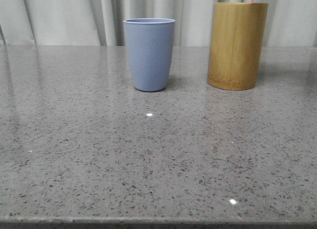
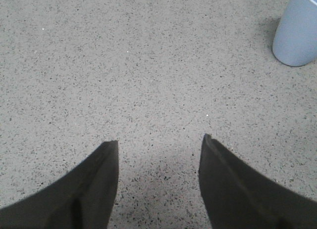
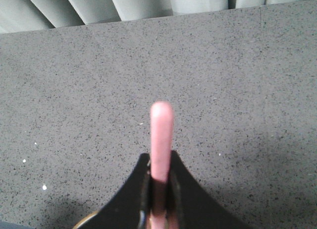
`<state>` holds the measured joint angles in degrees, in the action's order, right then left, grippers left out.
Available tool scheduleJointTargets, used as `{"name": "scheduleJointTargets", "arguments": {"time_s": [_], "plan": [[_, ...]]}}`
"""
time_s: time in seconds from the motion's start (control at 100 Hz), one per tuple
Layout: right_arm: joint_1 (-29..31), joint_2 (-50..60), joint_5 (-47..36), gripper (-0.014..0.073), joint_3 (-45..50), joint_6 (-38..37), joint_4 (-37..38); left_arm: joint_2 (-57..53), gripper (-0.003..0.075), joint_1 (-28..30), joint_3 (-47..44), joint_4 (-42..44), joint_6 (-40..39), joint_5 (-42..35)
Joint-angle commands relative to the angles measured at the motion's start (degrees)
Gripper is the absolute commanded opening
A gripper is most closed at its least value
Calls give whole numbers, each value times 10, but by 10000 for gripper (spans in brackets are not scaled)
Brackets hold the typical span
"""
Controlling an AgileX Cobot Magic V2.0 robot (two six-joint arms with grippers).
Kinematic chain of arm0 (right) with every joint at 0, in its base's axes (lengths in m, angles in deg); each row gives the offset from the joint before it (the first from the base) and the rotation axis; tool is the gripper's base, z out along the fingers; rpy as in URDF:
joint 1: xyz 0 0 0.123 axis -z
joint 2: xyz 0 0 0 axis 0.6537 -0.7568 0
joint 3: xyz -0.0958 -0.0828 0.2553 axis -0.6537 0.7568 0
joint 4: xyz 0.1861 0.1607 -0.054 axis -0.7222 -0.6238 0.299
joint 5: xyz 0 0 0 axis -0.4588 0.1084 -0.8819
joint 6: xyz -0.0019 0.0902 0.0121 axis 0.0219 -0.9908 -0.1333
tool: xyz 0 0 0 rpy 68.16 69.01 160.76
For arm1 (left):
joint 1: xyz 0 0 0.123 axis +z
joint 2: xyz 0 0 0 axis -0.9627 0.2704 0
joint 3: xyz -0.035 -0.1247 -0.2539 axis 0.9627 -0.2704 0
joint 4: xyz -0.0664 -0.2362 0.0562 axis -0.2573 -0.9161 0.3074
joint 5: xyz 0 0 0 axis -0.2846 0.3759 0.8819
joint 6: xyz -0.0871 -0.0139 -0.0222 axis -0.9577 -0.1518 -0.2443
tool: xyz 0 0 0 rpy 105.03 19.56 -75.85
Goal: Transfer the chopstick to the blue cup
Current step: 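Grasp the pink stick with the right gripper and lift it out, then carry the pink stick over the blue cup and lower it inside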
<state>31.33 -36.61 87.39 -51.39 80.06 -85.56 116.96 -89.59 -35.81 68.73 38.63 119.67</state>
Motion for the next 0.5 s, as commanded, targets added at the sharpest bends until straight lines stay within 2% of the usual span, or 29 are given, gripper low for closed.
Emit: {"name": "scheduleJointTargets", "arguments": {"time_s": [0.0, 0.28, 0.49], "plan": [[1, 39, -40, -85, -28, 5, -13, -4, 368, 1, 15, 3, -7, -42], [-10, 81, -42, -85, -106, 14, -13, -4, 368, 1, 15, 3, -7, -42], [-56, 89, -41, -85, -170, 14, -13, -4, 368, 1, 15, 3, -7, -42]]}}
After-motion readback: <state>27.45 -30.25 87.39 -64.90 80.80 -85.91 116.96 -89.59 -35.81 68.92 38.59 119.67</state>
